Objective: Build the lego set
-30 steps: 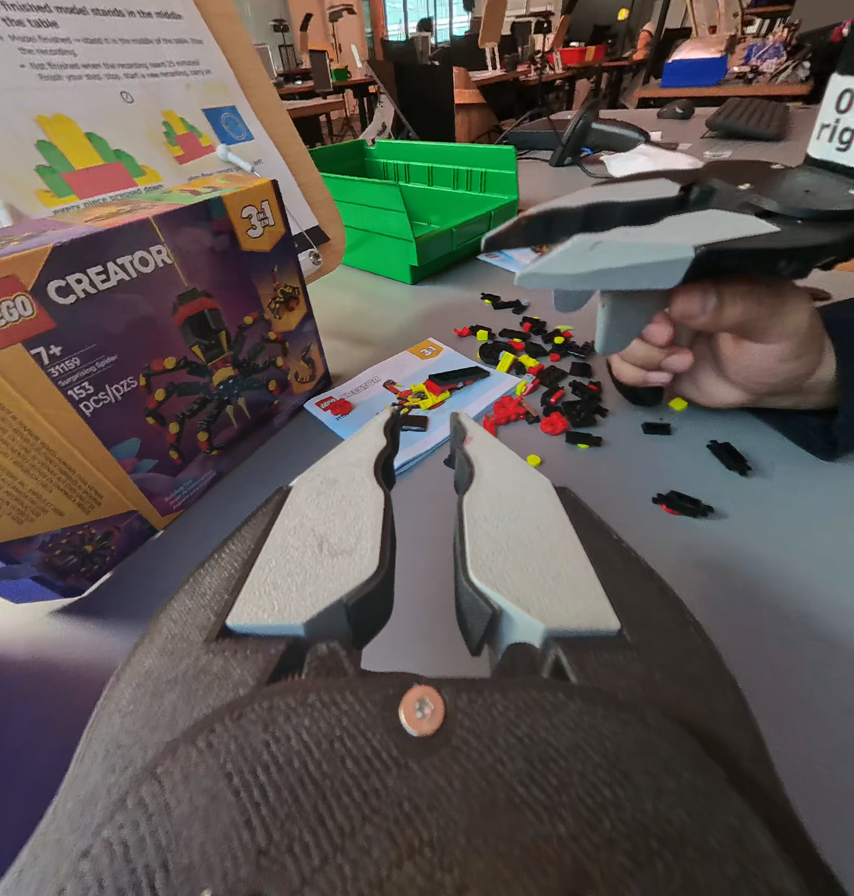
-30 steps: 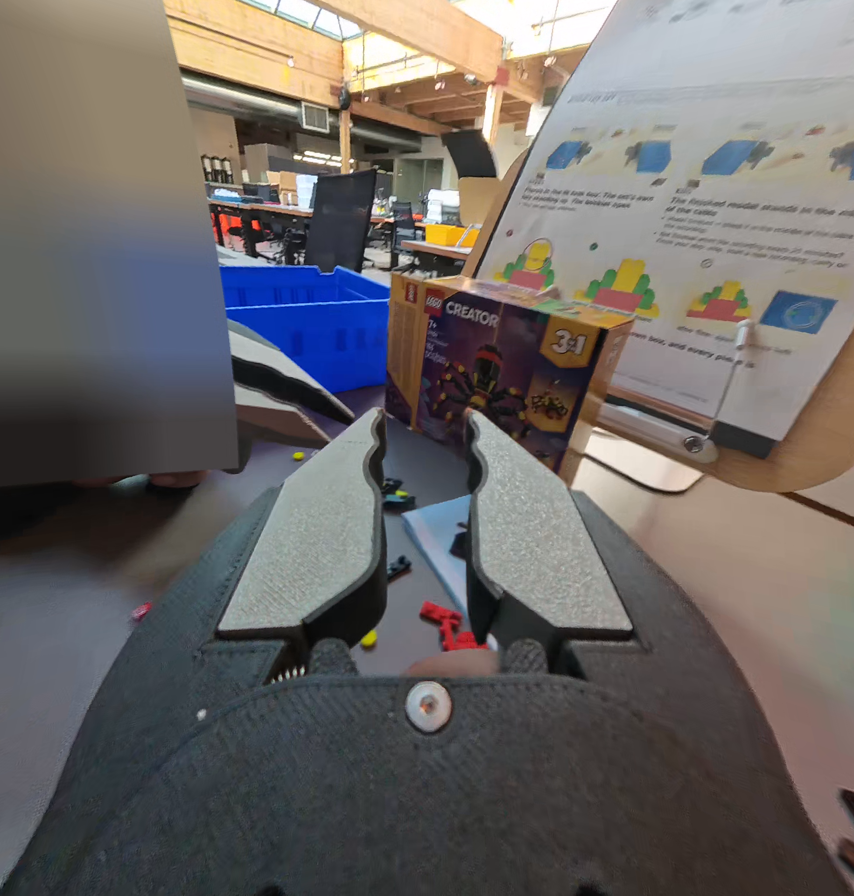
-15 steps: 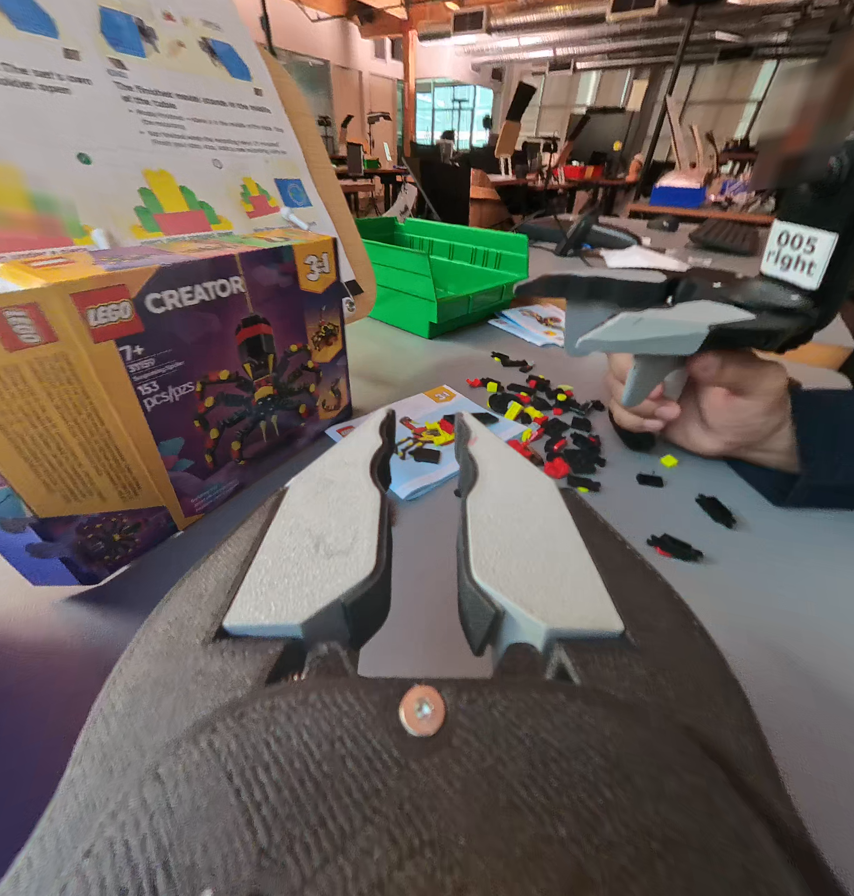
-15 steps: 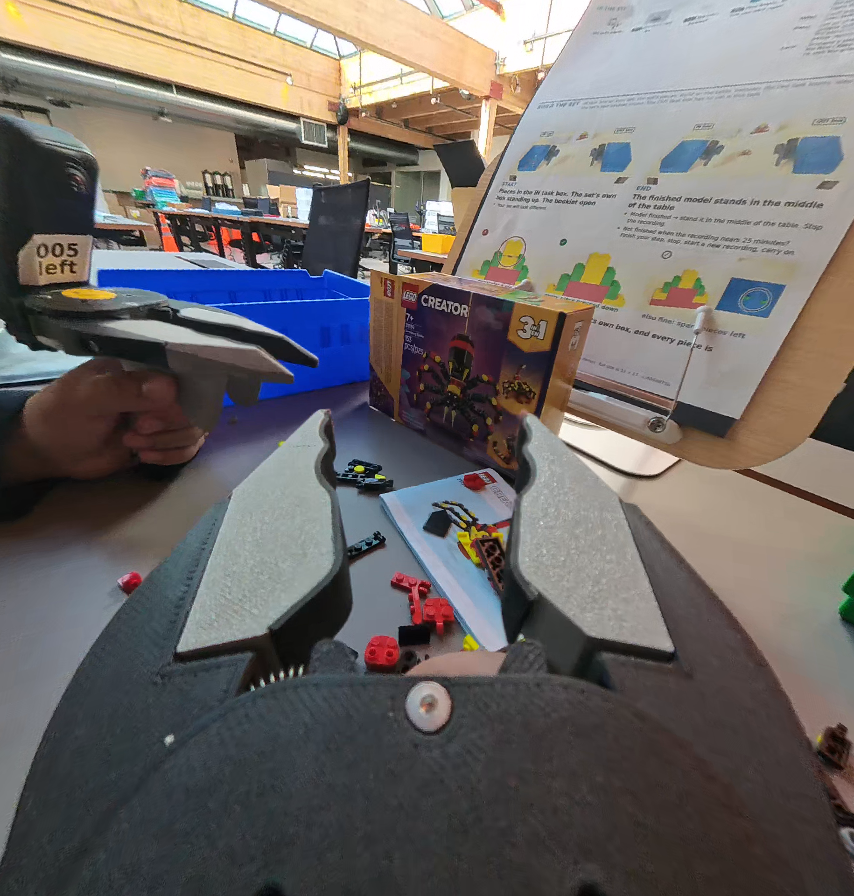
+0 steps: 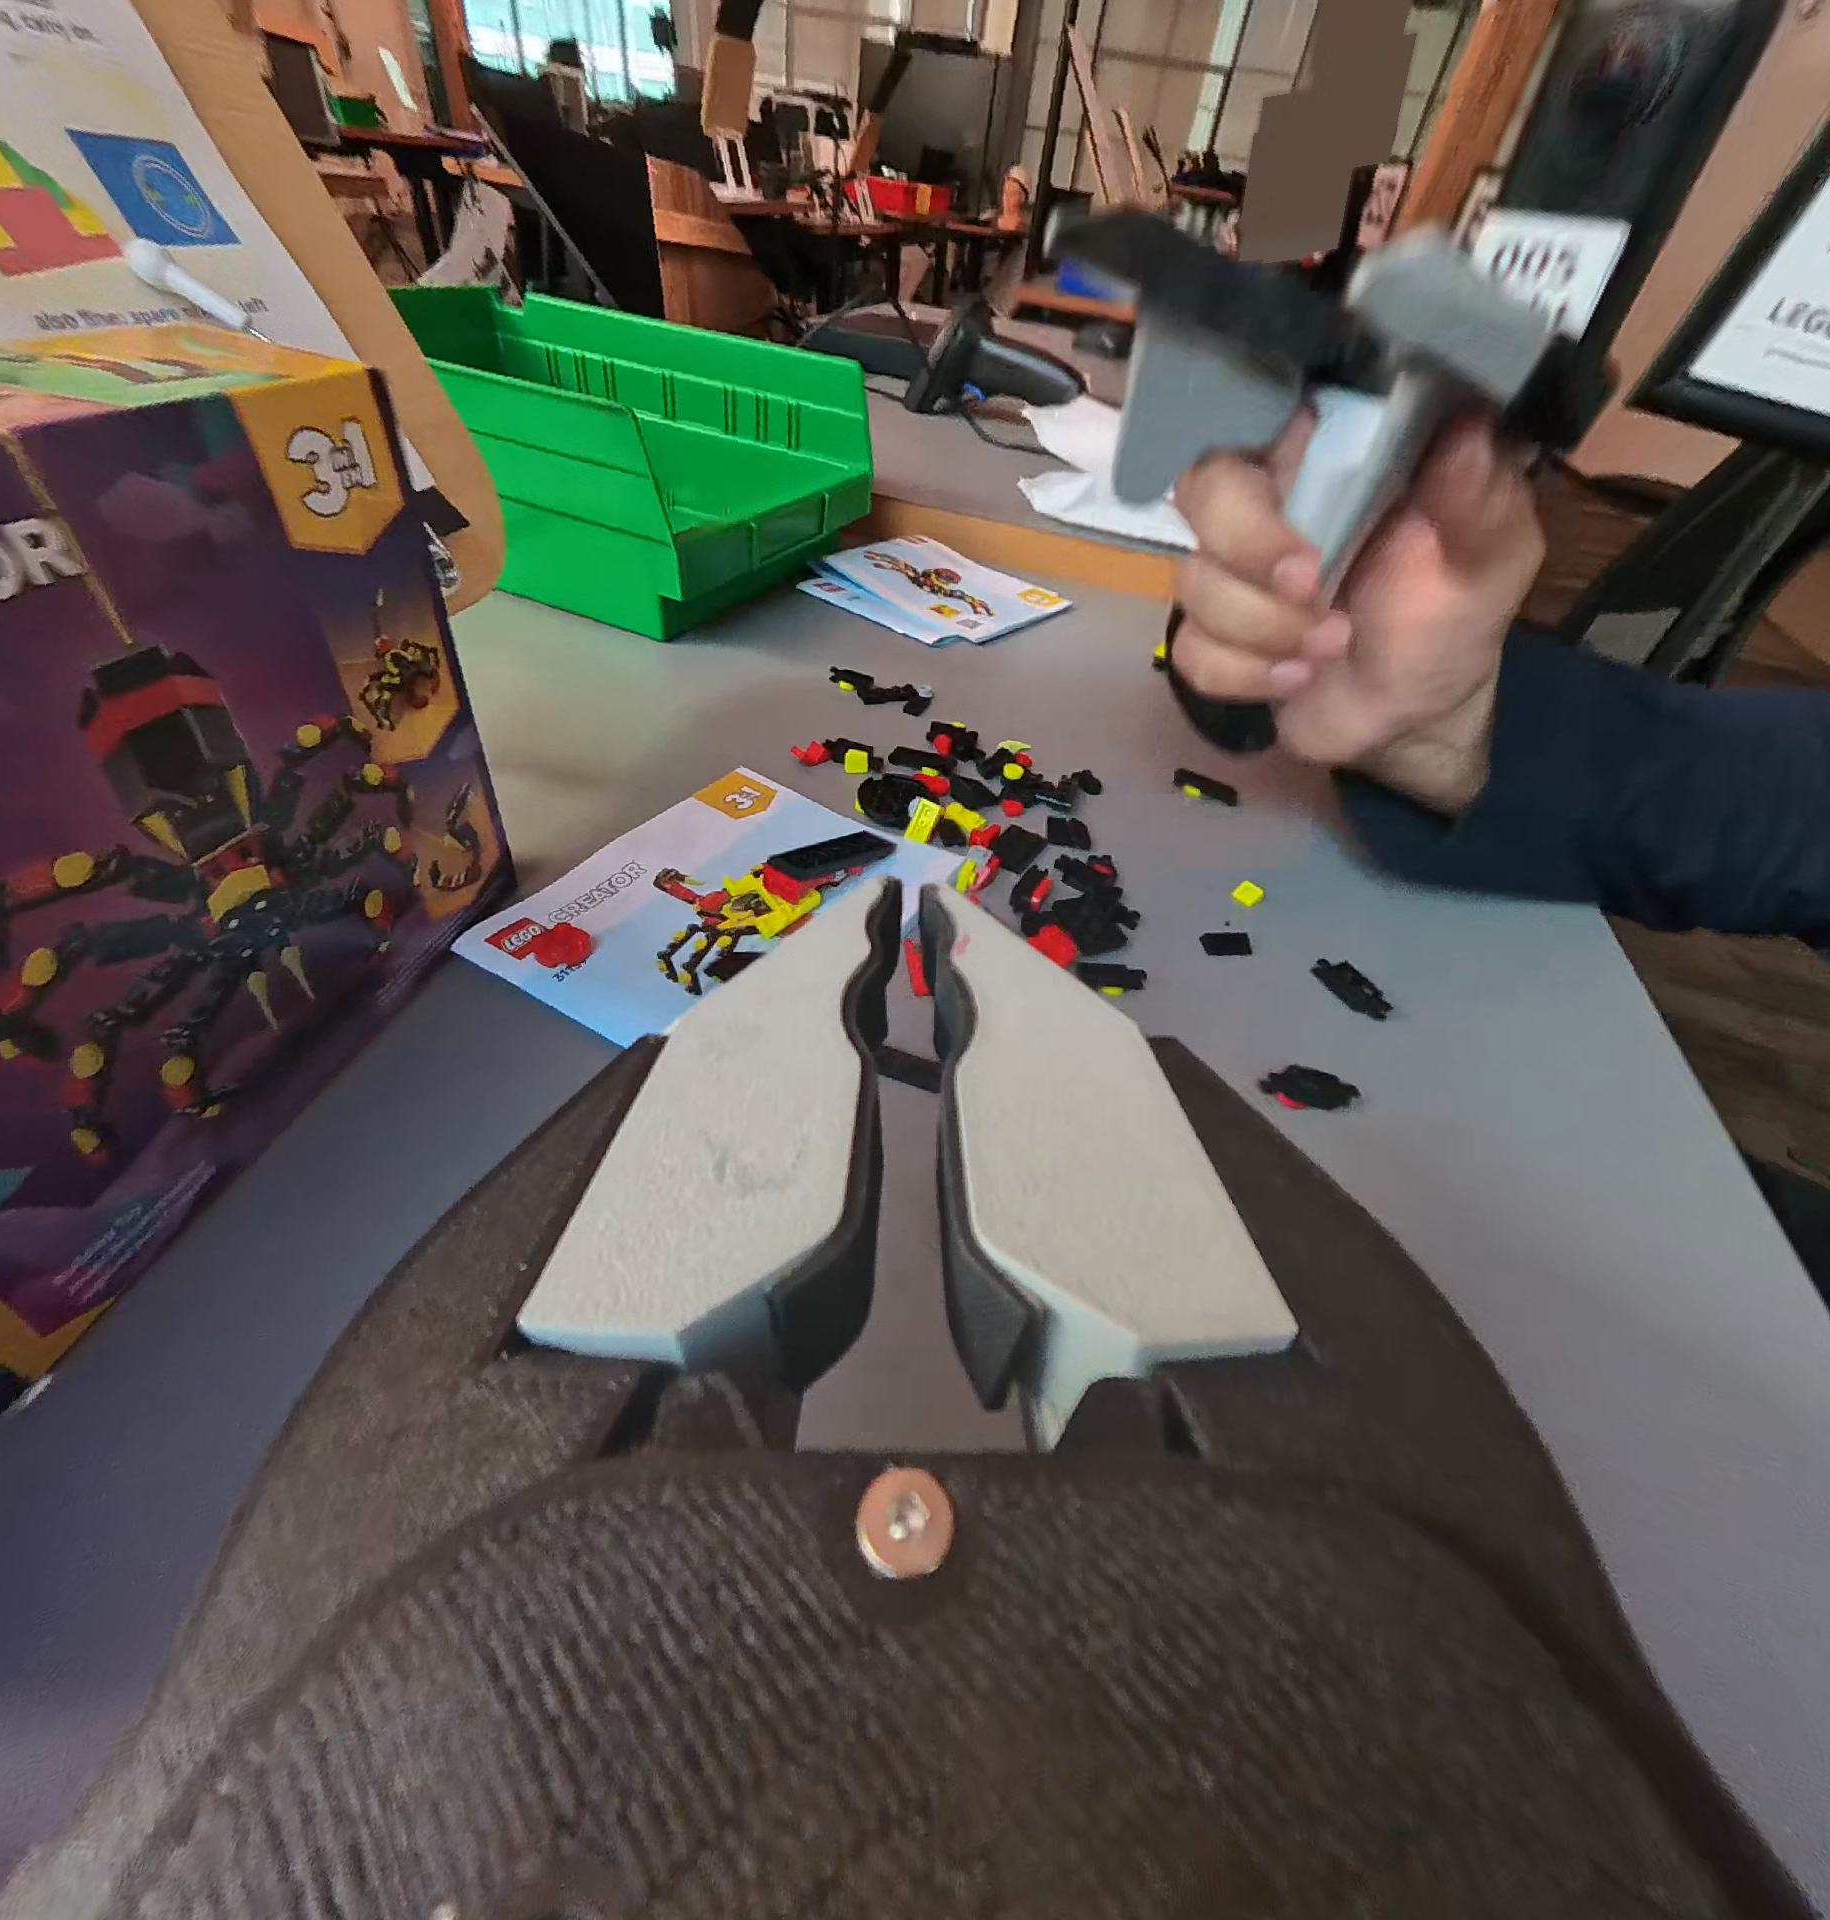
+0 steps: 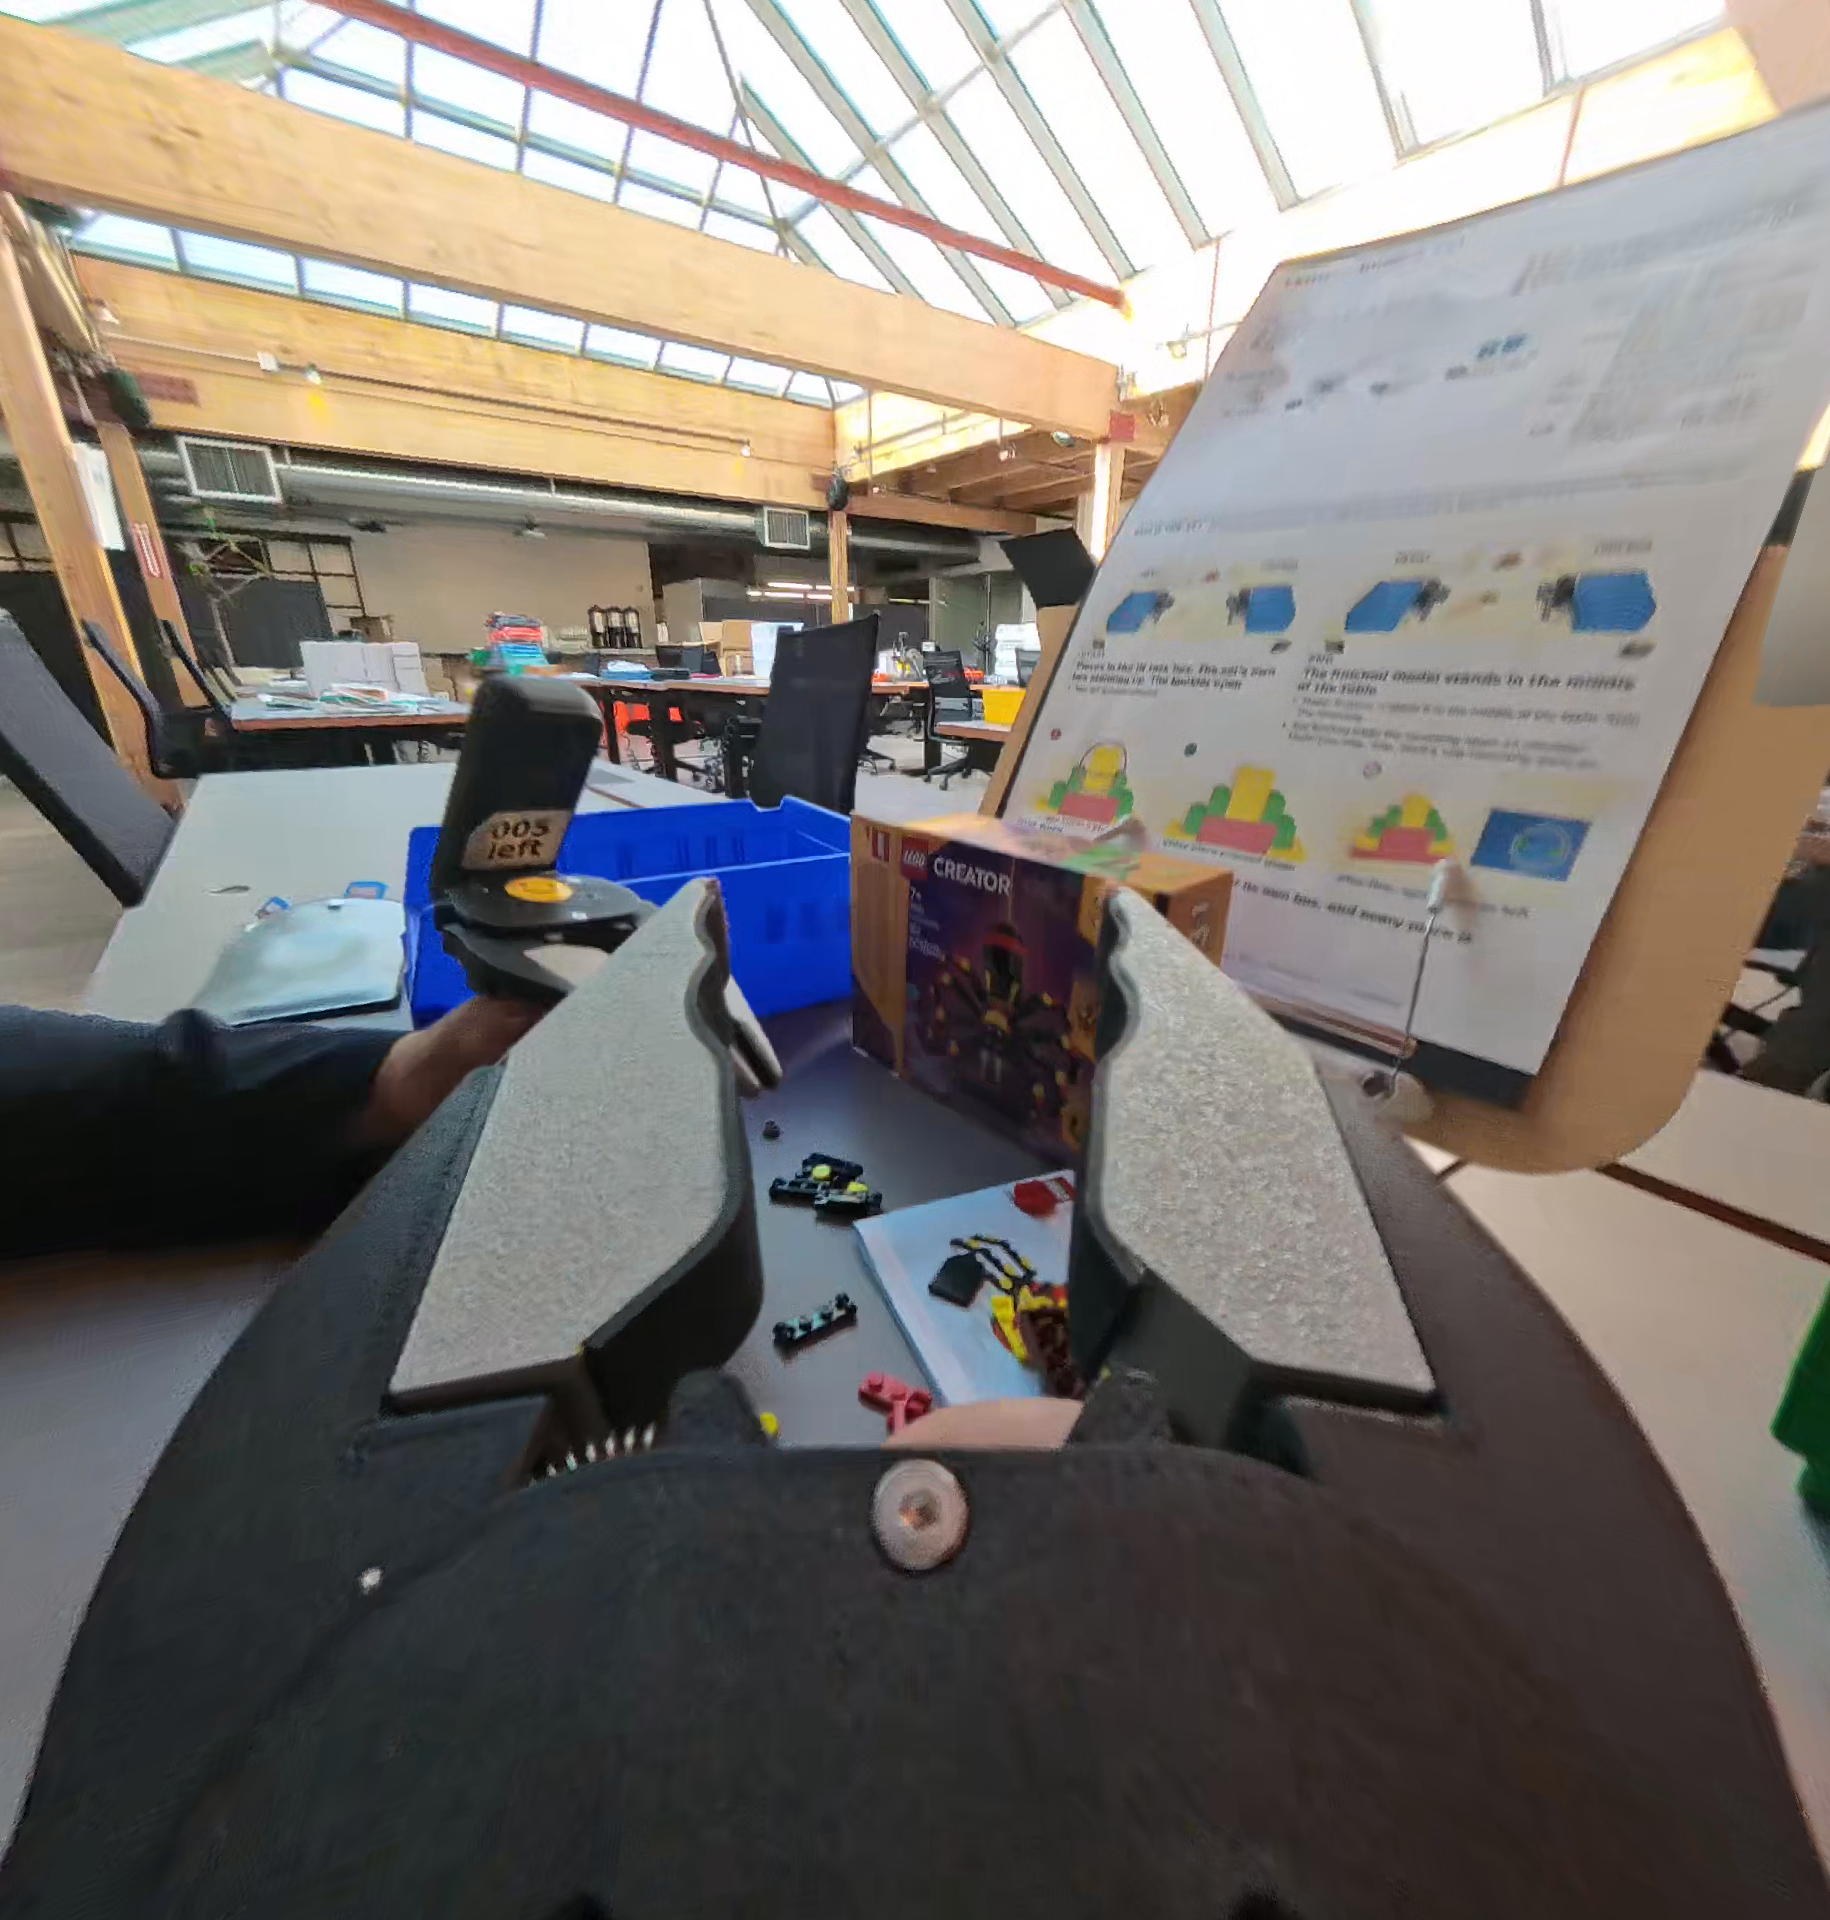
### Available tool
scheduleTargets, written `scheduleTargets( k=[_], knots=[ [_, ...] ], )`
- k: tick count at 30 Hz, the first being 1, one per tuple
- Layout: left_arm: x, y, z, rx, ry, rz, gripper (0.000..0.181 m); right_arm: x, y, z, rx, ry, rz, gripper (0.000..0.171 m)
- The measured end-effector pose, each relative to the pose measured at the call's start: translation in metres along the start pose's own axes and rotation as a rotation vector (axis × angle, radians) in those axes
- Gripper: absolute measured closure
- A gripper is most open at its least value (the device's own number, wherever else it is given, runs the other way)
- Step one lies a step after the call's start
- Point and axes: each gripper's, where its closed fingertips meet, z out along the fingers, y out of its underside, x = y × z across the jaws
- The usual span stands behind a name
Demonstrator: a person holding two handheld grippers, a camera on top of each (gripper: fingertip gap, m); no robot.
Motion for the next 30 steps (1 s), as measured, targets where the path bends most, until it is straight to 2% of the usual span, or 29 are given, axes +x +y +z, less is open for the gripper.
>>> scheduleTargets(
  k=[2,4,6,10,13,22,24,25,27,30],
  knots=[
    [0.001,0.004,0.009,-0.043,0.027,0.016,0.181,0.014,-0.012,0.006,-0.045,0.03,-0.045,0.107],
    [-0.006,0.008,0.014,-0.075,-0.018,0.008,0.177,0.029,-0.007,0.017,-0.144,0.038,-0.067,0.109],
    [-0.015,0.009,0.015,-0.086,-0.082,-0.016,0.175,0.042,0.01,0.023,-0.227,0.044,-0.063,0.108],
    [-0.021,0.003,0.006,-0.027,-0.143,-0.043,0.178,0.056,0.059,0.015,-0.333,0.119,-0.077,0.123],
    [-0.019,0.005,0.006,-0.034,-0.121,-0.054,0.177,0.062,0.066,0.011,-0.386,0.134,-0.121,0.123],
    [-0.026,0.007,0.007,-0.045,-0.102,-0.148,0.176,0.062,0.006,0.0,-0.1,0.083,-0.002,0.121],
    [-0.029,0.006,0.005,-0.033,-0.105,-0.175,0.176,0.079,-0.012,-0.006,-0.073,0.184,-0.015,0.123],
    [-0.031,0.004,0.003,-0.017,-0.111,-0.181,0.176,0.084,-0.028,-0.01,-0.064,0.229,0.017,0.123],
    [-0.032,0.0,-0.002,0.023,-0.128,-0.184,0.176,0.072,-0.073,-0.022,-0.067,0.214,0.042,0.123],
    [-0.028,0.0,-0.006,0.03,-0.119,-0.193,0.176,0.059,-0.116,-0.052,-0.208,0.265,-0.037,0.12]
  ],
)
